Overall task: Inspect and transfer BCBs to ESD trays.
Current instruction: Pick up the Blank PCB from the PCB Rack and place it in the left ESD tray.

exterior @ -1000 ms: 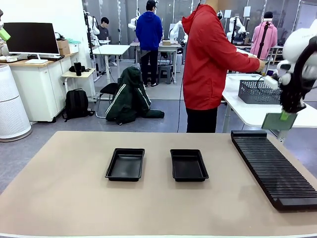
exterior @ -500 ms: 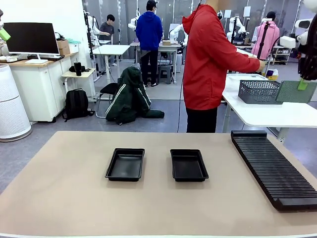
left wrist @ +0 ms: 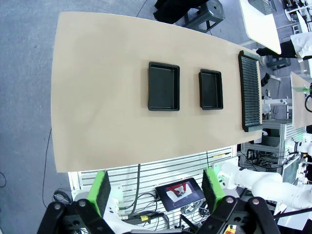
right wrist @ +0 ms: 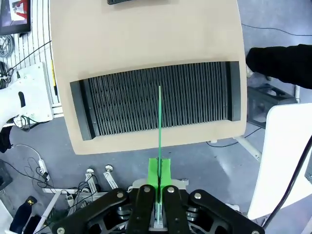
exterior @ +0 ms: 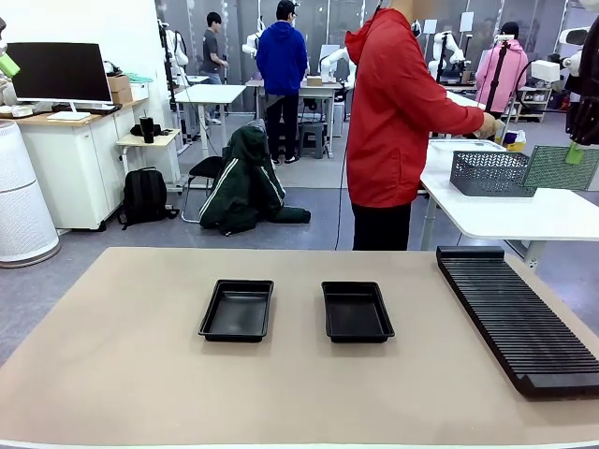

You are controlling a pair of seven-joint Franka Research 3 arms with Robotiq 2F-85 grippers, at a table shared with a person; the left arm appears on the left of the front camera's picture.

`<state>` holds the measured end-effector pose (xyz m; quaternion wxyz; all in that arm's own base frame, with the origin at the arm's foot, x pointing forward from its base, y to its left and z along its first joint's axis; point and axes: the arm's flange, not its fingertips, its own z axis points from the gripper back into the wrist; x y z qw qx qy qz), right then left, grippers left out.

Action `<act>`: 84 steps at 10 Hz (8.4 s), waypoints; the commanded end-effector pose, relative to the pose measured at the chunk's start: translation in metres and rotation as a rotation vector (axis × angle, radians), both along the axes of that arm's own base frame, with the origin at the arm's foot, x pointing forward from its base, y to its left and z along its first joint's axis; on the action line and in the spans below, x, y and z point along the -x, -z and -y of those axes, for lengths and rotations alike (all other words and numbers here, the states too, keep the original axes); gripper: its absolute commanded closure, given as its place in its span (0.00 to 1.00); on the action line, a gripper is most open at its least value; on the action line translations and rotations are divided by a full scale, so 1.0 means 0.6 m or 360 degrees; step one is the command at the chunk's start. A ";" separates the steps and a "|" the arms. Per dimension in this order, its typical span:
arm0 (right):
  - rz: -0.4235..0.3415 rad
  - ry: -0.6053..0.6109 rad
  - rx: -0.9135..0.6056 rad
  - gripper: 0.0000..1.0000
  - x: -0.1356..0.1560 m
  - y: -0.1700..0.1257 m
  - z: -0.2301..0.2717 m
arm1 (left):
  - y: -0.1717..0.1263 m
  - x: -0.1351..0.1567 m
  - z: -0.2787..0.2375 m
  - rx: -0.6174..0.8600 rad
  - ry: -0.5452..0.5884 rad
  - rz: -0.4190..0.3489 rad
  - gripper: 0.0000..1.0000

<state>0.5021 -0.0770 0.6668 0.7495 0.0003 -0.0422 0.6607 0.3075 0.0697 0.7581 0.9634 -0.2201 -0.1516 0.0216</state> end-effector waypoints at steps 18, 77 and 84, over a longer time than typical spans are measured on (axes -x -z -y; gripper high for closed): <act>-0.0619 0.1246 -0.1662 0.98 -0.020 0.374 -0.359 | 0.002 0.001 0.000 0.0003 -0.0004 -0.0002 0.00; -0.0404 0.2346 -0.0707 0.00 0.092 0.472 -0.854 | 0.002 0.001 0.000 0.0003 -0.0004 -0.0002 0.00; -0.0451 0.2299 -0.0751 0.00 0.081 0.480 -0.845 | 0.002 0.001 0.000 0.0003 -0.0004 -0.0002 0.00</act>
